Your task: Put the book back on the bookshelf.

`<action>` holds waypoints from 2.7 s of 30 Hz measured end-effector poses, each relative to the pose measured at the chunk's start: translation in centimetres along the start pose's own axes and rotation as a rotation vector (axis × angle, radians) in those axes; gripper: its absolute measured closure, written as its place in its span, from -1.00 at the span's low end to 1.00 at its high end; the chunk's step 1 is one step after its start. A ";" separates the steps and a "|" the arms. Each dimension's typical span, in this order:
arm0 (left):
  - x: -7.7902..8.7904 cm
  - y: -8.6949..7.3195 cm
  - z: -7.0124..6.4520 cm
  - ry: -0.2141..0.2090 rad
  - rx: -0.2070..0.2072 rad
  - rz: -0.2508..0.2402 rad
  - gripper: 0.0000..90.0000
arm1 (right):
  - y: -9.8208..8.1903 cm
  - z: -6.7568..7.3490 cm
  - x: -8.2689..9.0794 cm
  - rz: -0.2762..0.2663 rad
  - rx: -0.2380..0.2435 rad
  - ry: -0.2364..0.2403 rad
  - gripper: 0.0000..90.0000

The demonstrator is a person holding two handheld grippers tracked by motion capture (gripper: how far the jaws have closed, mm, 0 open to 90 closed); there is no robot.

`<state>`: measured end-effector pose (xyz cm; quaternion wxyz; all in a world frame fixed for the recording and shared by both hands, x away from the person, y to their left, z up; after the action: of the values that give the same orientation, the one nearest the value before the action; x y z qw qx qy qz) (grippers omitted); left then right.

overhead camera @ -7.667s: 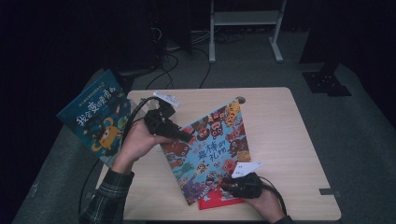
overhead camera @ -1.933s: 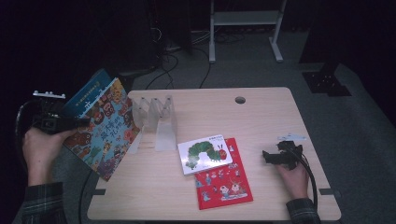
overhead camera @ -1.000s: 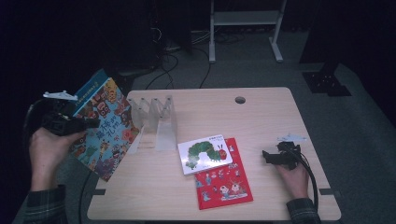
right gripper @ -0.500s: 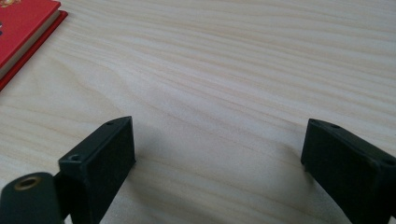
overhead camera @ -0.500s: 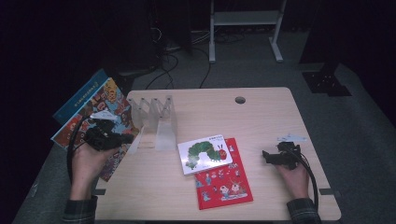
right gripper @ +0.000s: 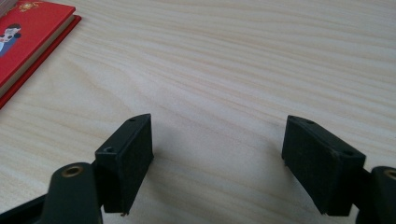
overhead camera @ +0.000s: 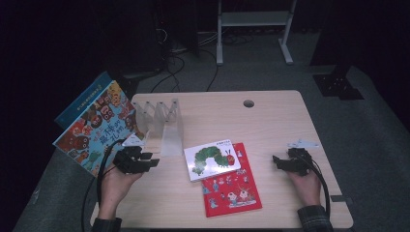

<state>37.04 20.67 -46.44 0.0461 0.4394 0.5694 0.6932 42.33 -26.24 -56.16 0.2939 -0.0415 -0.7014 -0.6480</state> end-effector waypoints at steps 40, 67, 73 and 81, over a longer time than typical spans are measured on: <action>-6.5 -7.6 -1.1 -0.084 -0.113 -0.059 -1.00 | 7.2 12.7 -2.2 -0.043 0.068 0.285 -0.58; -6.5 -7.6 -1.1 -0.075 -0.107 -0.062 -1.00 | 9.8 22.7 -10.1 -0.001 0.131 0.435 -0.35; -6.5 -7.6 -1.1 -0.074 -0.106 -0.064 -1.00 | 9.7 24.5 -11.4 0.017 0.146 0.461 -0.17; -6.5 -7.6 -1.1 -0.074 -0.106 -0.064 -1.00 | 8.9 25.7 -11.8 0.054 0.123 0.516 -0.08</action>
<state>36.95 18.76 -56.32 0.1124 0.4433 0.5437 0.7037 46.79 2.96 -53.47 0.4820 0.1243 -0.6401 -0.5853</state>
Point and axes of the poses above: each handheld gripper's, and its own axes: x roughly backward along the jaws, y roughly out of its top, z roughly to its left, the point moved 9 cm from there along -x, roughly forward along the jaws, and after that the axes turned 14 degrees about -z, right-handed, at the moved point
